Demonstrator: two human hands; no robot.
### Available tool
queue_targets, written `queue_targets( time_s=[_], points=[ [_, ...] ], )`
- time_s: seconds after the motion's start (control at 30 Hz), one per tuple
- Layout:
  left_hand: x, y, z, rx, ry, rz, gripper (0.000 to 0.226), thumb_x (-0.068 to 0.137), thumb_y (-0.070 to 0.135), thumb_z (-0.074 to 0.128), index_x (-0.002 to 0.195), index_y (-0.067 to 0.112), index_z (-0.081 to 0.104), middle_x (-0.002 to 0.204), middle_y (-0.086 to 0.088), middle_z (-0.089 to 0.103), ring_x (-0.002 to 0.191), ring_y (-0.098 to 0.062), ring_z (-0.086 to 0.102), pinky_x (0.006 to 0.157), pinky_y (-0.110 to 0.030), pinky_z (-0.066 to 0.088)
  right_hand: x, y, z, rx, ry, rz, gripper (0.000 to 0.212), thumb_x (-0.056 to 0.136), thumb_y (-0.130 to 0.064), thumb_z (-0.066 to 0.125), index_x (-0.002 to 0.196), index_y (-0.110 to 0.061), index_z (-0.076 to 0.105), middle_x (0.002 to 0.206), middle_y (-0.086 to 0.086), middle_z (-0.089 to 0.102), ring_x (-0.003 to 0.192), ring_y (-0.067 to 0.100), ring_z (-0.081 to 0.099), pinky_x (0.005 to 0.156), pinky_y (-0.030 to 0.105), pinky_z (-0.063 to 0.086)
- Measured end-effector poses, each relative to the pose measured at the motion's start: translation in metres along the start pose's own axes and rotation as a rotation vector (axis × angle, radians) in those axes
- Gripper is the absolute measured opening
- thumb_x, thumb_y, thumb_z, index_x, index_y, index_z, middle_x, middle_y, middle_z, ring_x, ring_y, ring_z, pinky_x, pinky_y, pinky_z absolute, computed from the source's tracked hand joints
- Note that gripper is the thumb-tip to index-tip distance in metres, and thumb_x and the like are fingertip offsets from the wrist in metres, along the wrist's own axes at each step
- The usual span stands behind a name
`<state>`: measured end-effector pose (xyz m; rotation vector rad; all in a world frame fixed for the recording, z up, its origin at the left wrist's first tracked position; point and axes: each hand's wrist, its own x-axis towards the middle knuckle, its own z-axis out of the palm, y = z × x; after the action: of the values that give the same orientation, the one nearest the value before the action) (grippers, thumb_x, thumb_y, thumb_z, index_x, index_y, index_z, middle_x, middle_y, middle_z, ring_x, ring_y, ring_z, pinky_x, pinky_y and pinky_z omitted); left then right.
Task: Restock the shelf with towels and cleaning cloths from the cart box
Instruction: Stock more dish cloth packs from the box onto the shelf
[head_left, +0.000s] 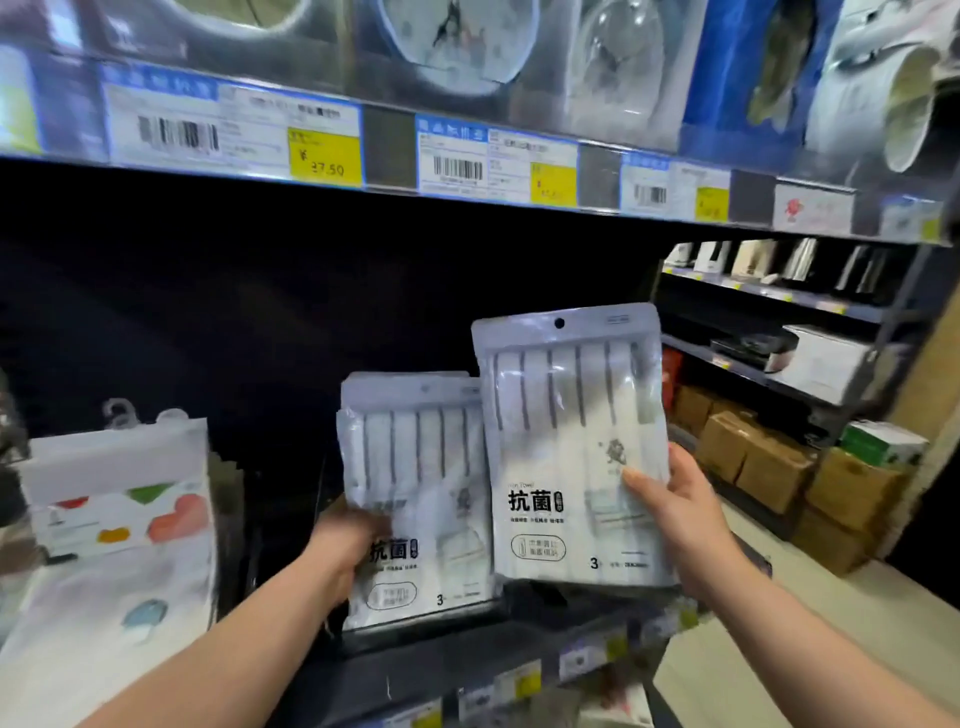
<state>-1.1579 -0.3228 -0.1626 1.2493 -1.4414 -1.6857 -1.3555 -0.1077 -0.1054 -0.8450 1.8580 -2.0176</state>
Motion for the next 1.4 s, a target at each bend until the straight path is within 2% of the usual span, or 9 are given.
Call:
queue_targets(
  time_s=[0.1, 0.27, 0.5, 0.67, 0.87, 0.97, 1.13, 1.3, 1.4],
  points=[
    [0.005, -0.003, 0.007, -0.035, 0.028, -0.009, 0.032, 0.077, -0.013, 0.057, 0.103, 0.005, 0.062, 0.086, -0.016, 0.067, 0.079, -0.033, 0.064, 0.064, -0.039, 0.055, 0.005, 0.003, 0.012, 0.049, -0.058, 0.010, 0.024, 0.088, 0.003, 0.055, 0.101, -0.017, 0.056, 0.101, 0.011, 0.067, 0.086, 0.027, 0.066, 0.078, 0.044, 0.055],
    [0.016, 0.005, 0.018, -0.047, 0.141, 0.027, 0.021, 0.089, -0.003, 0.054, 0.105, 0.010, 0.057, 0.082, -0.005, 0.060, 0.067, -0.018, 0.056, 0.055, -0.027, 0.046, 0.010, 0.010, 0.030, 0.079, -0.122, 0.032, 0.027, 0.088, 0.000, 0.057, 0.106, -0.020, 0.056, 0.112, 0.016, 0.066, 0.100, 0.036, 0.064, 0.089, 0.055, 0.051],
    [0.036, 0.014, 0.020, 0.055, 0.086, 0.080, 0.026, 0.085, 0.000, 0.054, 0.110, 0.006, 0.057, 0.103, -0.013, 0.068, 0.092, -0.028, 0.064, 0.087, -0.042, 0.053, 0.008, 0.019, 0.069, 0.058, -0.192, 0.050, 0.025, 0.089, 0.000, 0.057, 0.097, -0.024, 0.054, 0.103, 0.009, 0.066, 0.093, 0.026, 0.065, 0.086, 0.045, 0.053],
    [0.036, 0.022, 0.004, -0.152, 0.057, 0.040, 0.031, 0.093, 0.000, 0.038, 0.118, 0.000, 0.056, 0.102, -0.020, 0.067, 0.080, -0.025, 0.062, 0.066, -0.031, 0.051, 0.007, 0.028, 0.102, 0.106, -0.212, 0.115, 0.024, 0.088, -0.003, 0.060, 0.095, -0.025, 0.053, 0.098, 0.003, 0.066, 0.091, 0.020, 0.064, 0.080, 0.032, 0.054],
    [0.019, 0.038, -0.014, -0.313, 0.013, 0.060, 0.042, 0.095, 0.042, 0.047, 0.119, 0.010, 0.058, 0.107, -0.010, 0.066, 0.099, -0.027, 0.063, 0.094, -0.043, 0.049, 0.009, 0.049, 0.127, 0.022, -0.234, 0.154, 0.030, 0.089, -0.007, 0.060, 0.105, -0.031, 0.052, 0.099, -0.010, 0.062, 0.100, 0.017, 0.059, 0.091, 0.032, 0.046],
    [0.009, 0.034, -0.012, -0.116, 0.004, 0.100, 0.033, 0.088, 0.024, 0.063, 0.115, 0.009, 0.052, 0.097, -0.010, 0.065, 0.082, -0.024, 0.062, 0.078, -0.040, 0.053, 0.007, 0.065, 0.136, -0.076, -0.255, 0.149, 0.031, 0.089, -0.008, 0.060, 0.114, -0.026, 0.055, 0.105, -0.003, 0.065, 0.105, 0.020, 0.061, 0.086, 0.026, 0.046],
    [0.000, 0.021, -0.010, 0.019, 0.045, 0.180, 0.036, 0.086, 0.001, 0.054, 0.110, 0.026, 0.044, 0.108, -0.002, 0.064, 0.097, -0.022, 0.063, 0.090, -0.043, 0.053, 0.013, 0.076, 0.138, -0.351, -0.401, 0.188, 0.067, 0.080, -0.008, 0.069, 0.136, -0.022, 0.035, 0.106, -0.004, 0.059, 0.089, 0.008, 0.058, 0.061, 0.008, 0.043],
    [0.000, 0.017, -0.001, -0.032, 0.029, 0.224, 0.045, 0.088, -0.007, 0.052, 0.119, 0.024, 0.045, 0.108, -0.002, 0.062, 0.086, -0.012, 0.060, 0.066, -0.023, 0.050, 0.014, 0.092, 0.136, -0.597, -0.551, 0.159, 0.107, 0.069, -0.007, 0.075, 0.148, -0.029, 0.006, 0.145, 0.000, 0.040, 0.127, 0.016, 0.048, 0.102, 0.029, 0.044],
    [0.005, 0.017, 0.002, -0.039, 0.050, 0.197, 0.042, 0.090, -0.008, 0.046, 0.120, 0.022, 0.045, 0.107, -0.006, 0.062, 0.078, -0.013, 0.059, 0.059, -0.022, 0.046, 0.012, 0.097, 0.143, -0.652, -0.495, 0.161, 0.105, 0.073, -0.016, 0.072, 0.149, -0.030, 0.001, 0.144, 0.003, 0.041, 0.124, 0.020, 0.050, 0.101, 0.034, 0.046]
  ],
)
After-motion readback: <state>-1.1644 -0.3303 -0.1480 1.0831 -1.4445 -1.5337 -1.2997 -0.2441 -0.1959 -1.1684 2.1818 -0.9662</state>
